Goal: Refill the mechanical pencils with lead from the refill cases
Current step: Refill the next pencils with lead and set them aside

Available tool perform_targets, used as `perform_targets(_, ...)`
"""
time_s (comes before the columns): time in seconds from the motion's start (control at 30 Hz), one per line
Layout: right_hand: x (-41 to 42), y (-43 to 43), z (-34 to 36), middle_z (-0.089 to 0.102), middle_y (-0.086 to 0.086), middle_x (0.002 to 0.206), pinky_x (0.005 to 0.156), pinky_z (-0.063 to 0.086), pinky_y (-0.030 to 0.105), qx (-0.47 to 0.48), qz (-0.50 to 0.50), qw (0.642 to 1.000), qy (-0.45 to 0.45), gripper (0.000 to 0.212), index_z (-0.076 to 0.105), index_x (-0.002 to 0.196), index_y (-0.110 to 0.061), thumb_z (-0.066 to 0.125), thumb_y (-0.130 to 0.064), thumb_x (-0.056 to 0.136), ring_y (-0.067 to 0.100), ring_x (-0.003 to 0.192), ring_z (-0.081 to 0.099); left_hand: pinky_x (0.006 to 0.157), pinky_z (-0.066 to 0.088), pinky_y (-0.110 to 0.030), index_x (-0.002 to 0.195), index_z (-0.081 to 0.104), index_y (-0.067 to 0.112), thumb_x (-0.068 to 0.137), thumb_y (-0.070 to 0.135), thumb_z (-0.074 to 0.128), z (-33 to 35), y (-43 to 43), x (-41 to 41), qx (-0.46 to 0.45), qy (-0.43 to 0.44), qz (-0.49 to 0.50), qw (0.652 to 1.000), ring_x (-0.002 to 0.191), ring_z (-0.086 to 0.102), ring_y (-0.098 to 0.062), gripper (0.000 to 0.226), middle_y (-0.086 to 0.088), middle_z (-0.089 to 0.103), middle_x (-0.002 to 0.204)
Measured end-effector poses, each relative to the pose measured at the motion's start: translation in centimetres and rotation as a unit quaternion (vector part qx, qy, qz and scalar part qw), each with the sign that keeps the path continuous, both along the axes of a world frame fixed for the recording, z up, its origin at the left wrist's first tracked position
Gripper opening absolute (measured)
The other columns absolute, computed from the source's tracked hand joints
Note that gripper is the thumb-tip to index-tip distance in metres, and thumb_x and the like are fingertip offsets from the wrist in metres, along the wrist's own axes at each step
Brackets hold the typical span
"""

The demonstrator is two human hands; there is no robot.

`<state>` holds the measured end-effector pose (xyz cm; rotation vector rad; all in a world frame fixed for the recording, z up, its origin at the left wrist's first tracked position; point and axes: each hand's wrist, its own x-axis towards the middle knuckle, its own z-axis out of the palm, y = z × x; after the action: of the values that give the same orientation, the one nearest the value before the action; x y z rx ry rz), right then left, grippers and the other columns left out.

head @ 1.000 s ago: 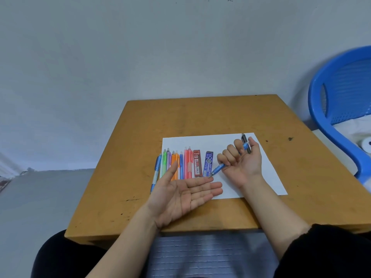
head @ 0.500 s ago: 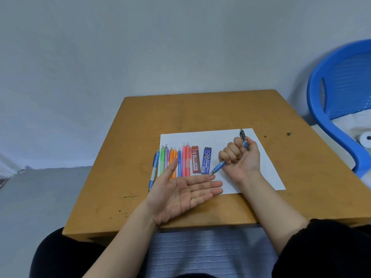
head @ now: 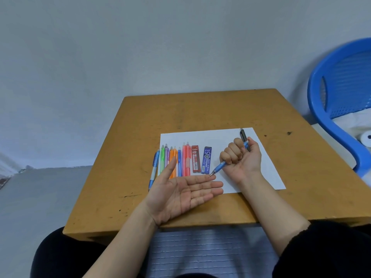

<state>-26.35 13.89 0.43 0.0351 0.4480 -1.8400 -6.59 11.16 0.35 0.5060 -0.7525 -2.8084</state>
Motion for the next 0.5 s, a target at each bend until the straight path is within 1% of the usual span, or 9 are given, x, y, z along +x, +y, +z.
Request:
perform_targets(0.17,-0.08,-0.05,-0.12,0.02,-0.003,0.039,0.036,0.018,0.023,-0.005,0.009,1.0,-0.005,0.051,0.03,0.049,-0.015,0.034,-0.041,0.093,0.012,0.044,0.005,0.098,0.05,-0.039,0.13,0.049,-0.011,0.075,0.067,0.05,0.02,0.06,-0.05,-0.001,0.003,0.006,1.0,0.126,0.049,-0.041,0.095,-0.032,0.046,0.137)
perform_targets(0.4,-0.14,-0.01,-0.1,0.02,-0.003,0.04,0.038,0.018,0.023,-0.004,0.009,1.0,0.0,0.05,0.03,0.049,-0.015,0.034,-0.04,0.092,0.012,0.045,0.005,0.098,0.05,-0.04,0.129,0.05,-0.011,0.075,0.067,0.05,-0.01,0.08,-0.03,-0.002,-0.003,0.009,1.0,0.127,0.049,-0.041,0.095,-0.032,0.046,0.137)
perform_targets(0.5,-0.2,0.06,-0.11,0.02,-0.003,0.04,0.037,0.018,0.023,0.001,0.006,1.0,0.009,0.048,0.03,0.048,-0.015,0.035,-0.038,0.091,0.012,0.045,0.005,0.102,0.047,-0.04,0.129,0.051,-0.01,0.075,0.068,0.049,-0.03,0.1,-0.04,-0.007,-0.009,0.006,1.0,0.128,0.047,-0.041,0.095,-0.032,0.045,0.138)
